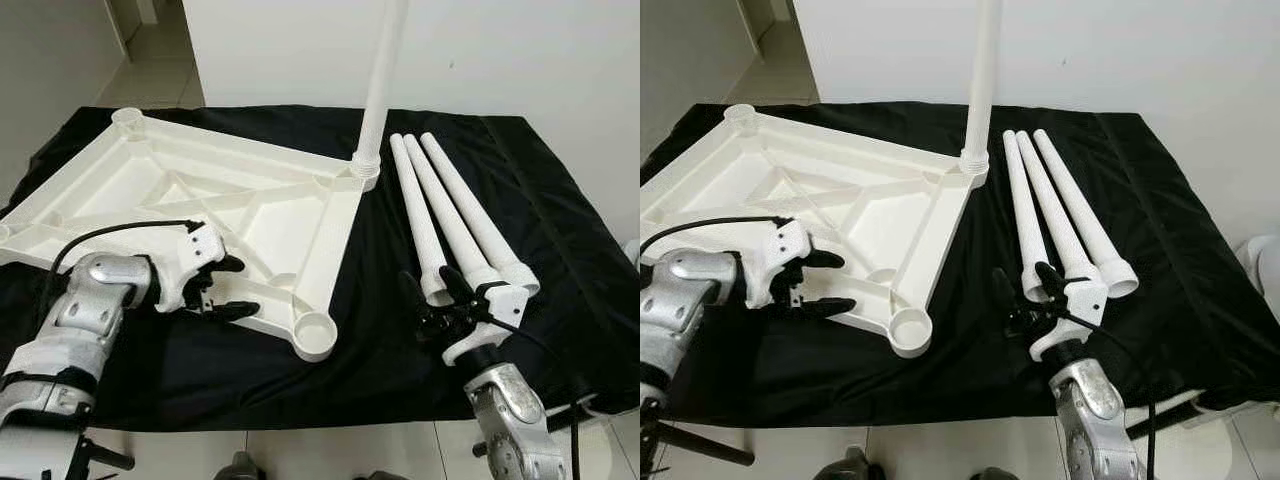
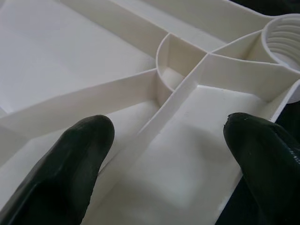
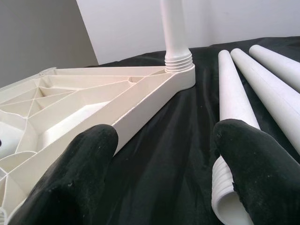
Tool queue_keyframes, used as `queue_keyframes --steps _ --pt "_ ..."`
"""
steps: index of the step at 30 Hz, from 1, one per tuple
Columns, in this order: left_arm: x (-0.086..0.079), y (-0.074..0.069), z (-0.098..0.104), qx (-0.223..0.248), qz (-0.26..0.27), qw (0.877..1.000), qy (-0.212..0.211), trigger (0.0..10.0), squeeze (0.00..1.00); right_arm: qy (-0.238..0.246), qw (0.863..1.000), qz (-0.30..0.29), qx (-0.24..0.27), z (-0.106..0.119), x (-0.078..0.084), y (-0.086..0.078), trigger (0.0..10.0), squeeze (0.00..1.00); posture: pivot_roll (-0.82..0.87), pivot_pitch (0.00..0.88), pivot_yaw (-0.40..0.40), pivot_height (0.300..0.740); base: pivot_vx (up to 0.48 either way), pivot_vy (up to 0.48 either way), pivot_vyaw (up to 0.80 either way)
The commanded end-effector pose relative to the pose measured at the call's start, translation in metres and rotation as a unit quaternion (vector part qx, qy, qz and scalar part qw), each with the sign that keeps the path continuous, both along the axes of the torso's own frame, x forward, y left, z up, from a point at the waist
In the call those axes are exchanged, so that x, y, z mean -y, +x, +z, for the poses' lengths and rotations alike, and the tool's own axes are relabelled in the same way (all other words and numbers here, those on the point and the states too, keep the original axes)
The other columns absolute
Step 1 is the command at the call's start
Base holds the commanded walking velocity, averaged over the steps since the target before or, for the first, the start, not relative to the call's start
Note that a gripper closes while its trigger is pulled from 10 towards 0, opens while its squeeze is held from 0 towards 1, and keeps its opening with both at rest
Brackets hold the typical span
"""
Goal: Building children table
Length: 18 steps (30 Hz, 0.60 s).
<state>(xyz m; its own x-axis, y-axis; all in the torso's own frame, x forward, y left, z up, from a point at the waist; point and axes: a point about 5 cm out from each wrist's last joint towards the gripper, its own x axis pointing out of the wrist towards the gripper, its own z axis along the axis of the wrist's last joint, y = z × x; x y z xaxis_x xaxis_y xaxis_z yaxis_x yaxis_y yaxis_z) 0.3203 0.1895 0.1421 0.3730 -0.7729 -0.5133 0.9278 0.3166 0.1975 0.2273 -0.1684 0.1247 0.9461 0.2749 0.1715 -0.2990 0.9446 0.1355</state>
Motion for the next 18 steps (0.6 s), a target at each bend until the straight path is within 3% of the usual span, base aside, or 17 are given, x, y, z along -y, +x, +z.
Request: queue_keyframes --steps 1,11,18 --pt "-0.005 0.004 -0.014 0.003 0.065 0.997 0.033 10.0 0.00 -0.004 1.000 0.004 -0.002 -0.001 0.000 0.000 10.0 0.00 0.01 0.007 0.001 0.740 0.000 0.000 0.00" --pt "-0.005 0.020 -0.011 0.012 0.142 0.989 0.040 10.0 0.00 -0.003 1.000 0.001 -0.002 0.000 0.000 -0.001 10.0 0.00 0.00 0.020 0.008 0.740 0.000 0.000 0.00" --pt "0.007 0.030 -0.012 0.022 0.172 0.983 0.055 10.0 0.00 -0.001 1.000 -0.002 -0.001 0.000 0.000 0.000 10.0 0.00 0.00 0.033 0.012 0.740 0.000 0.000 0.00"
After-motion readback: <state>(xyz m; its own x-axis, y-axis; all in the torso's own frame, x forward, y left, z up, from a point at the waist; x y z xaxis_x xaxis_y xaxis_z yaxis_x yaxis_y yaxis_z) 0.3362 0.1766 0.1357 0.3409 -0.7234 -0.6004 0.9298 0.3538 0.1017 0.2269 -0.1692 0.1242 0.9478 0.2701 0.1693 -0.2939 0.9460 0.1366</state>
